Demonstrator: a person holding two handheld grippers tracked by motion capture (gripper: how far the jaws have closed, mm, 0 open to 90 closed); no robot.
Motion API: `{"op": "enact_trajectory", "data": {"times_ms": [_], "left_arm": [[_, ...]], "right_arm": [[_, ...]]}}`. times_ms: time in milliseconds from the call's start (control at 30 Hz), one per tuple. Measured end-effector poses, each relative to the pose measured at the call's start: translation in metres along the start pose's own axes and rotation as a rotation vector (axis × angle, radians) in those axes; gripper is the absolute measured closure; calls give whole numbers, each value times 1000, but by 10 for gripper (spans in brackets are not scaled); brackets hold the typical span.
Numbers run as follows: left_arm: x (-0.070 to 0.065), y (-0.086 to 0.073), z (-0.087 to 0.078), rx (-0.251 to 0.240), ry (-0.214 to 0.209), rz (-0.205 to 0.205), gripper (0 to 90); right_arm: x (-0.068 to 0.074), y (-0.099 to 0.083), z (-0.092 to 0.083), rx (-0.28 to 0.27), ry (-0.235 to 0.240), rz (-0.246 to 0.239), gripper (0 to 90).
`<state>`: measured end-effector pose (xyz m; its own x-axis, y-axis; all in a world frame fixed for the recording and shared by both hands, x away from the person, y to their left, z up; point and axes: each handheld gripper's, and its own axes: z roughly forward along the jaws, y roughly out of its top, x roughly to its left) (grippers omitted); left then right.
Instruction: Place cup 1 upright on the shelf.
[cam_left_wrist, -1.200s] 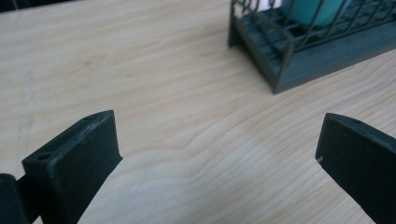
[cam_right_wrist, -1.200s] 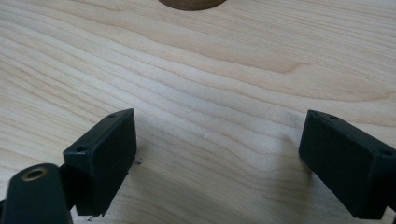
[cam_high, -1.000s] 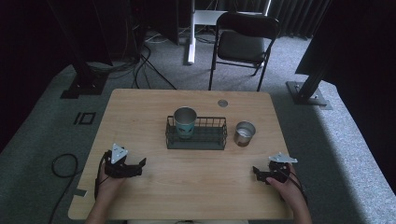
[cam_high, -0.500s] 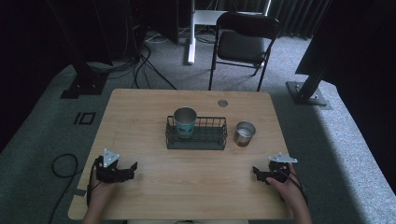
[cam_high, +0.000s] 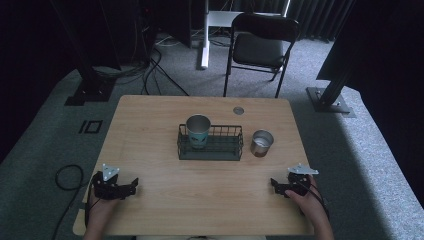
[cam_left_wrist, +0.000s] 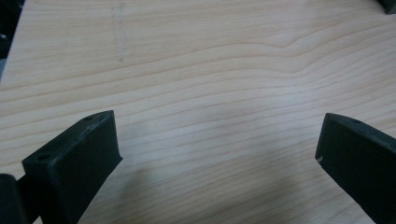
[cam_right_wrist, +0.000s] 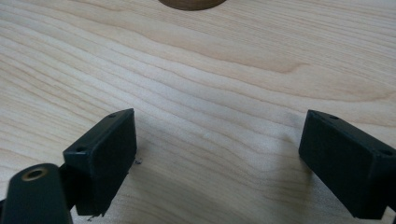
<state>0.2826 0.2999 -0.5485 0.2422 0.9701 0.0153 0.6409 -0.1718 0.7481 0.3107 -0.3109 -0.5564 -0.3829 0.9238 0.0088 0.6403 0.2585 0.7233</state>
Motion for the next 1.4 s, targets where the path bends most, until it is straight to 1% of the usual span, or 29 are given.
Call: {"op": "enact_trajectory", "data": {"times_ms": [100, 233, 300, 367, 433, 467, 1400], "left_arm": [[2, -2, 2, 10, 3, -9, 4], [2, -2, 3, 28, 13, -4, 4], [1, -2, 4, 48, 15, -4, 4], [0, -2, 6, 76, 32, -3, 4], [0, -1, 7, 89, 21, -18, 4], [1, -1, 8, 91, 21, -29, 4], [1, 0, 9, 92, 16, -25, 4]], "right_arm": [[0, 0, 0, 0, 0, 0, 109], [0, 0, 0, 0, 0, -1, 109], [0, 0, 0, 0, 0, 0, 109], [0, 0, 0, 0, 0, 0, 109], [0, 0, 0, 0, 0, 0, 109], [0, 0, 0, 0, 0, -1, 109], [0, 0, 0, 1, 0, -1, 110]]}}
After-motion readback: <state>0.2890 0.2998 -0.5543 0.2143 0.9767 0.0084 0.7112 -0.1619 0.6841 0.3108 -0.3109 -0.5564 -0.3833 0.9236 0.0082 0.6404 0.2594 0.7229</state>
